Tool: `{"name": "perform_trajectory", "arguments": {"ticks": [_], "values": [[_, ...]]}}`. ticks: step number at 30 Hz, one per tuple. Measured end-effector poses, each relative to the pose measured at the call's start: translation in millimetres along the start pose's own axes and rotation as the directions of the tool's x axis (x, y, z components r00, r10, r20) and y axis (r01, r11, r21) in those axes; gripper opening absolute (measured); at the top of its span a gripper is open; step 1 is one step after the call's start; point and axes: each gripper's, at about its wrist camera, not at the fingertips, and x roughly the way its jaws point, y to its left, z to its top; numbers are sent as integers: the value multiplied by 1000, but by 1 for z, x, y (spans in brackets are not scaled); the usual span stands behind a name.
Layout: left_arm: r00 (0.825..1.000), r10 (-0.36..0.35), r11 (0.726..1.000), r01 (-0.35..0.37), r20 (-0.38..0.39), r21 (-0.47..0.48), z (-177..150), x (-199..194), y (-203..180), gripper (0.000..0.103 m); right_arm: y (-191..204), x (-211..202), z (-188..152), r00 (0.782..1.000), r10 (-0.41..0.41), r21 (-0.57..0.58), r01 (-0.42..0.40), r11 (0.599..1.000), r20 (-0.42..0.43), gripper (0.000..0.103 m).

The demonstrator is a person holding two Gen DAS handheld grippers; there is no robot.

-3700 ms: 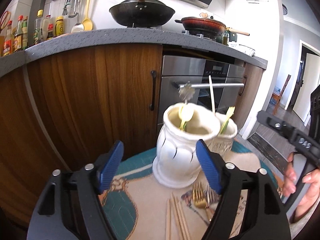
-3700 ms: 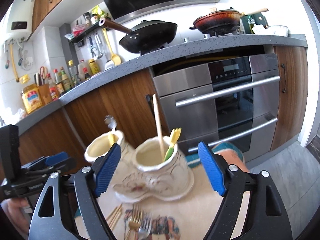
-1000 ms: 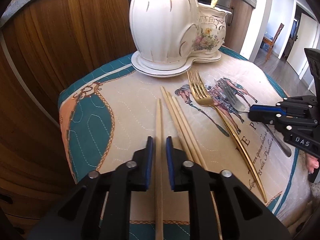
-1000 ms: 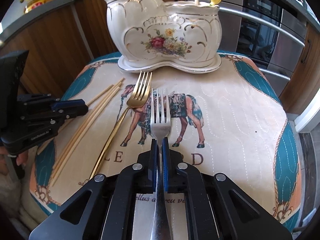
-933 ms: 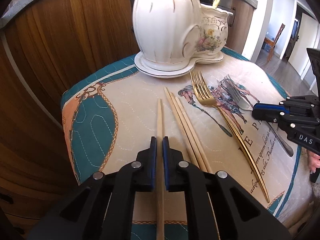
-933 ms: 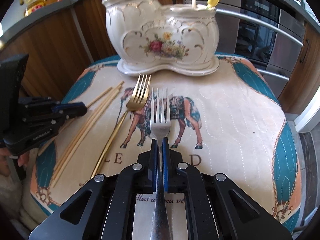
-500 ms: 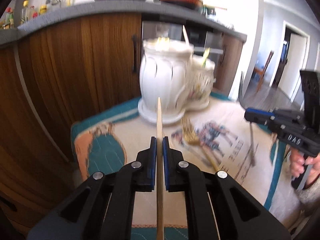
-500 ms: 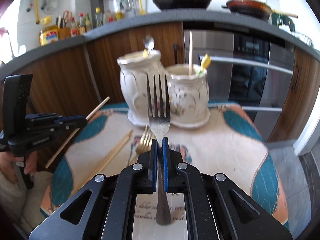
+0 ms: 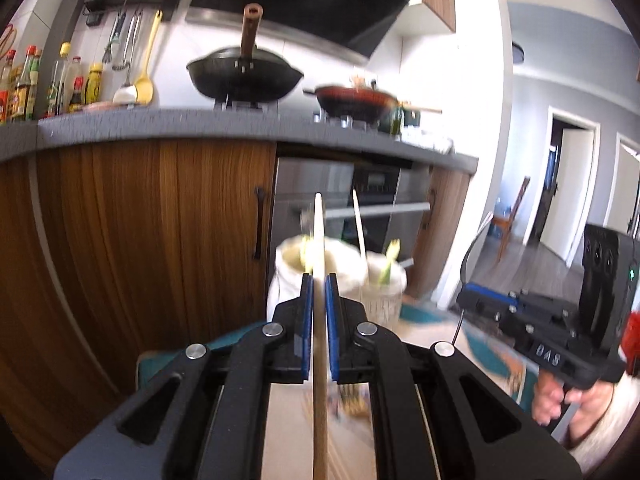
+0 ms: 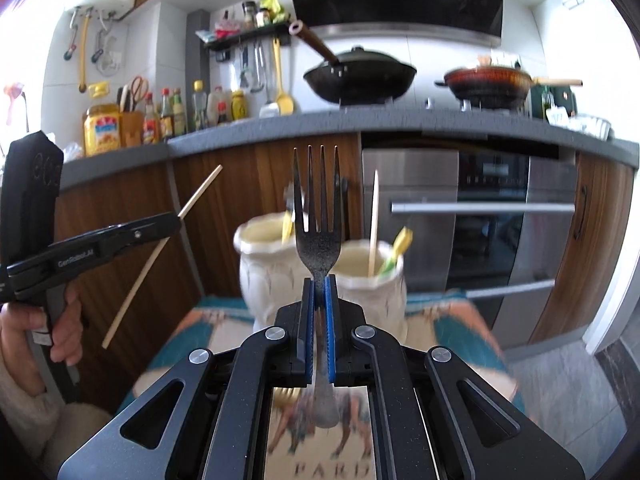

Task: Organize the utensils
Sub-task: 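Lift the chopstick and fork and lower them into the holder cups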

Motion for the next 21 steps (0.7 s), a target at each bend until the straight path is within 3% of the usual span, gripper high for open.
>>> {"name": "perform_trajectory", "arguments": {"ticks": [5, 12, 15, 21], "values": [[994, -2, 1000, 4, 112, -14, 41, 24, -4, 6, -7, 13, 42, 995, -23, -4, 23, 1000, 93, 6], [974, 43, 999, -34, 224, -42, 69, 63, -6, 6, -25, 40, 81, 985, -69, 45, 63, 997, 155, 6], [969, 68, 997, -61, 238, -37, 72, 77, -11, 6, -33, 51, 87, 982, -77, 71, 65, 995, 170, 6], [966, 104, 995, -98, 237, -37, 68, 102, -11, 6, -47, 78, 77, 990, -82, 123, 68, 990, 113, 6]]}}
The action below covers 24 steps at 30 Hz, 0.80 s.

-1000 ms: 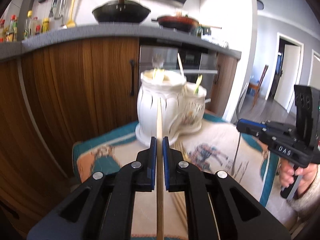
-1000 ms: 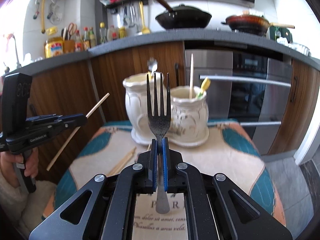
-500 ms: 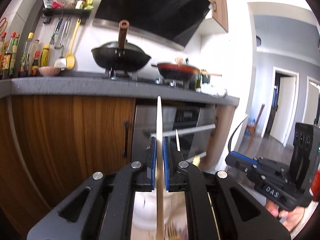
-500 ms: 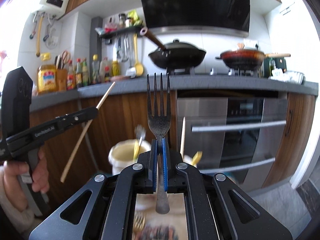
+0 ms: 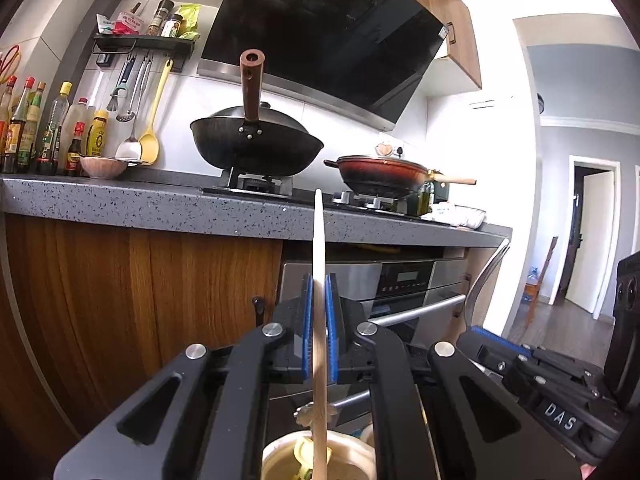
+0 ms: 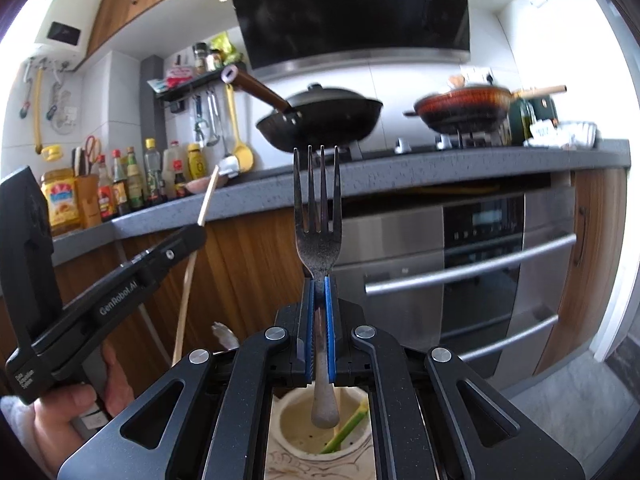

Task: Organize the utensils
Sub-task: 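Lift the chopstick and fork and lower them into the holder cups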

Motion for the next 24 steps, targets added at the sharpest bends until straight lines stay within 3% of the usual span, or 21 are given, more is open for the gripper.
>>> {"name": "perform_trajectory", "arguments": {"ticks": [12, 20, 24], "values": [[998, 27, 997, -23, -60, 76, -31, -26, 13, 6, -7, 21, -43, 991, 0, -21, -3, 1000, -135, 6], [982, 35, 996, -19, -188, 86, -42, -34, 29, 6, -6, 36, -59, 978, -26, -43, 18, 999, -208, 6], [978, 31, 996, -12, -205, 93, -43, -34, 30, 7, -5, 39, -61, 974, -39, -46, 29, 999, -225, 6]]}}
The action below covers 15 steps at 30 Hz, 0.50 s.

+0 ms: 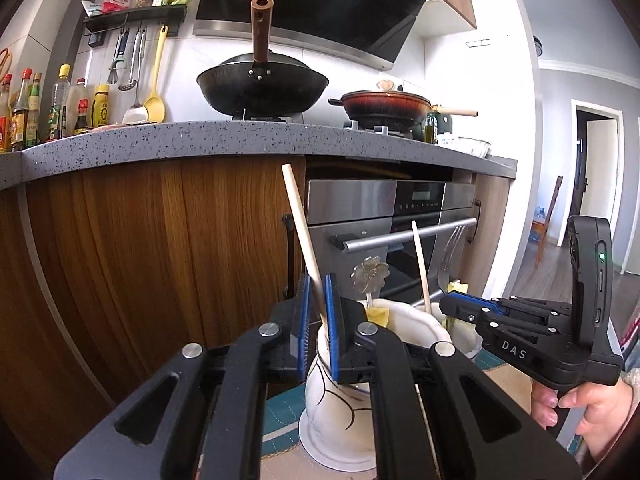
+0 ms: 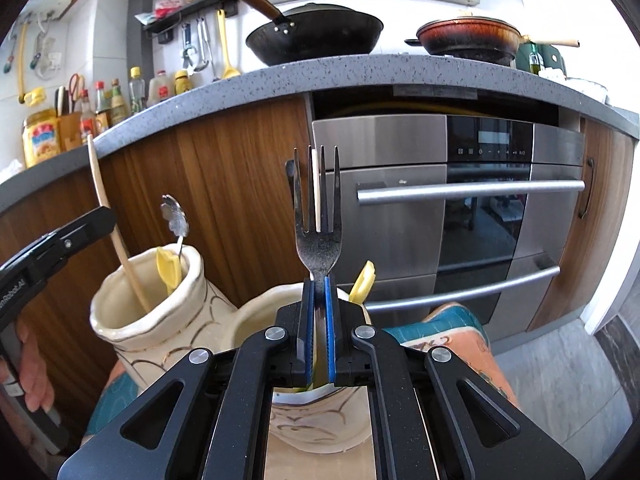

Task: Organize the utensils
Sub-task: 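Lift the chopstick and fork and lower them into the holder cups, then open both tools and pull them back from the holder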

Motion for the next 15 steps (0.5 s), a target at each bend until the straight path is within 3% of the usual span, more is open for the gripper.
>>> {"name": "perform_trajectory", "arguments": {"ticks": [3, 6, 7, 10, 15], "values": [[1000, 1, 1000, -1, -6, -1, 1, 1, 1, 10, 1, 1, -1, 1000, -9, -4, 9, 1000, -6, 6], [1000, -7, 1000, 7, 0, -4, 3, -1, 1, 20, 1, -1, 1, 1000, -8, -6, 8, 1000, 0, 9], [1000, -6, 1000, 6, 3, 0, 3, -2, 1, 22, 1, -3, 2, 1000, -5, -7, 5, 1000, 4, 17], [1000, -3, 1000, 3, 7, 10, 6, -5, -1, 25, 2, -14, 6, 1000, -3, -8, 4, 1000, 28, 25], [1000, 5, 1000, -5, 13, 10, 5, -19, 0, 44, 1, -46, 4, 998, 9, 20, -10, 1000, 66, 46]]}}
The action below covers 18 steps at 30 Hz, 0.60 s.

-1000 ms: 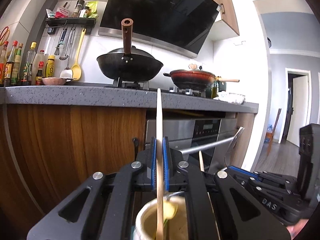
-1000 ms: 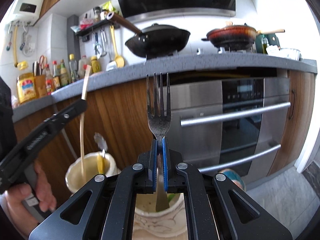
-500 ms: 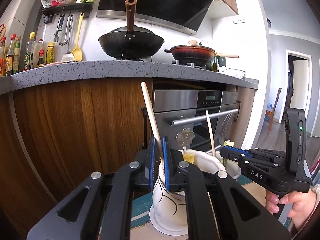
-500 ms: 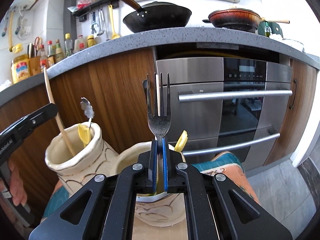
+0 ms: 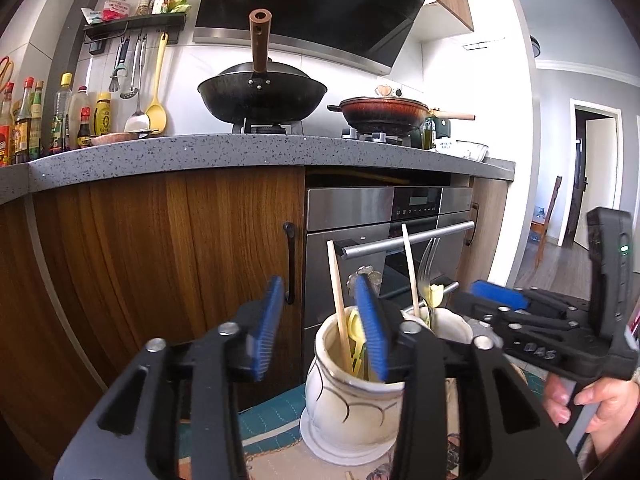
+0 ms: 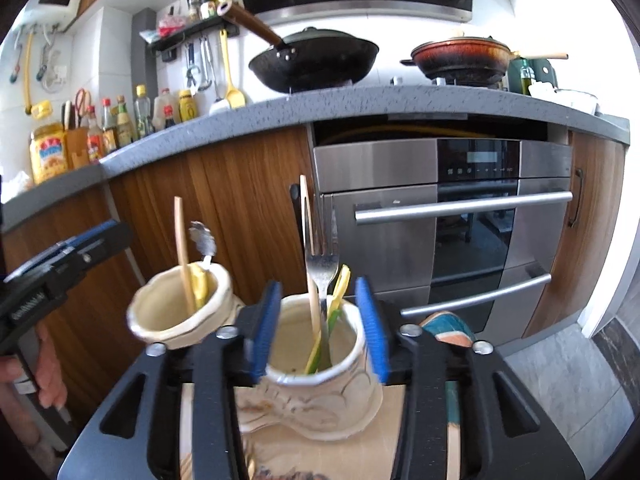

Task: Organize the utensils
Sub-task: 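Open both tools and pull them back from the holder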

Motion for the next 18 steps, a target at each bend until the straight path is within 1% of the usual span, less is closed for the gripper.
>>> {"name": "perform_trajectory", "arguments": {"ticks": [1, 2, 3, 4, 5, 6, 7, 8, 9, 11, 13, 18], "values": [[1000, 5, 1000, -5, -3, 2, -1, -3, 0, 48, 0, -6, -2, 1000, 1, 2, -1, 1000, -1, 53], [1000, 15, 1000, -15, -8, 6, -4, -8, 1, 55, 0, -11, -4, 1000, -1, 5, 1, 1000, -3, 57], [1000, 22, 1000, -22, -11, 7, -5, -10, 1, 59, 0, -18, -7, 1000, -3, 8, 3, 1000, -5, 67], [999, 31, 999, -31, -22, 10, -9, -14, 1, 67, 0, -23, -9, 1000, -5, 12, 5, 1000, -8, 76], [999, 32, 999, -32, -34, 9, -13, -18, 2, 75, -1, -28, -12, 1000, -3, 16, 4, 1000, -12, 78], [999, 33, 999, -33, -42, 6, -15, -22, 3, 79, -1, -32, -16, 1000, 1, 21, -1, 1000, -19, 81], [998, 33, 999, -33, -51, 0, -19, -26, 4, 86, -2, -36, -20, 999, 9, 28, -8, 1000, -34, 84], [998, 30, 1000, -31, -62, -7, -24, -31, 5, 90, -3, -40, -24, 999, 11, 37, -9, 999, -50, 86], [997, 25, 1000, -27, -77, -15, -29, -36, 6, 91, -3, -43, -30, 998, 12, 46, -9, 999, -66, 90], [994, 22, 999, -24, -103, -27, -38, -42, 7, 95, -2, -46, -39, 994, 19, 50, -13, 999, -103, 90], [990, 21, 999, -25, -143, -27, -52, -49, 7, 96, 2, -48, -50, 990, 11, 39, -6, 999, -141, 91], [977, 44, 999, -44, -208, 5, -84, -59, 2, 97, 16, -51, -76, 977, -10, -16, 7, 1000, -211, 92]]}}
